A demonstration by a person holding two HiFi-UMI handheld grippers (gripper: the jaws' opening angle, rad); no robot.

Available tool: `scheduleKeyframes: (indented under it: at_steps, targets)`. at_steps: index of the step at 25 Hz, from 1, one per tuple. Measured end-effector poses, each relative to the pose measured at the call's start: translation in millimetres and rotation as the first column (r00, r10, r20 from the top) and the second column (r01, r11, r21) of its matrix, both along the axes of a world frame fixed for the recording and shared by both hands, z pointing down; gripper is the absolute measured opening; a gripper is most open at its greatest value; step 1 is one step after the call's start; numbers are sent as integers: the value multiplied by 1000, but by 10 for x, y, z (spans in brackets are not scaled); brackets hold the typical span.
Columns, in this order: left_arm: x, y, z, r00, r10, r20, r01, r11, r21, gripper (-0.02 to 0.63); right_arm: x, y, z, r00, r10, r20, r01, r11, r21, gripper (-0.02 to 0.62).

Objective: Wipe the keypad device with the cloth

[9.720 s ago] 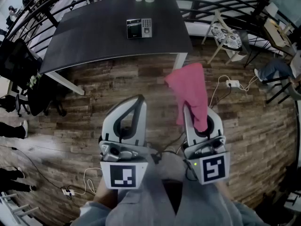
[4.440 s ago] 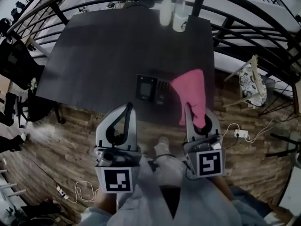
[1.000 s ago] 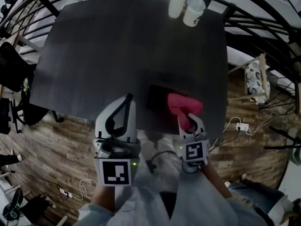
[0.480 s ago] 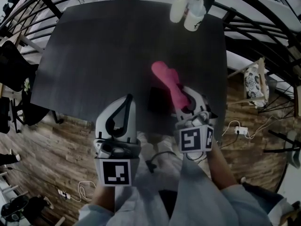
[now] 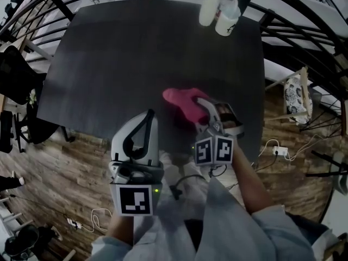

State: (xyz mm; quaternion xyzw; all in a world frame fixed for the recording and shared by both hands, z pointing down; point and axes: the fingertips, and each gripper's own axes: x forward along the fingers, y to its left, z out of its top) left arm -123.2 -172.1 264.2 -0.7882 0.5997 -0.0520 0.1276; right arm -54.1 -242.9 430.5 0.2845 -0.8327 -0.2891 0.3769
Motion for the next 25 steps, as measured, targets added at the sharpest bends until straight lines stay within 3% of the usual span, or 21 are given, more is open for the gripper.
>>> scheduleKeyframes:
  at_steps: [6,10,15,18,25]
  targets:
    - [27,5,19,1000,22,-1,-22,1000,-3,2,363,-57,3,991,124,42,-122,992,-40,41]
    - [126,-6,32,999,41,2,-41,999,-5,3,724,-81,23,960,252,124,-238,964,-117,41]
    - [193,-25,30,998,59,2,-59,998,-6,3,1078,-62,121,861,434,265,-367,891,-267,41]
    - [216,-33,44,998,66,4,-66,998,-10,3,1208,39,256,805,517,291,-403,836,-372,41]
    - [244,-54,66,997,77,2,-77,997,-16,3,1225,374,631,732,617,289,-411,738,-535,41]
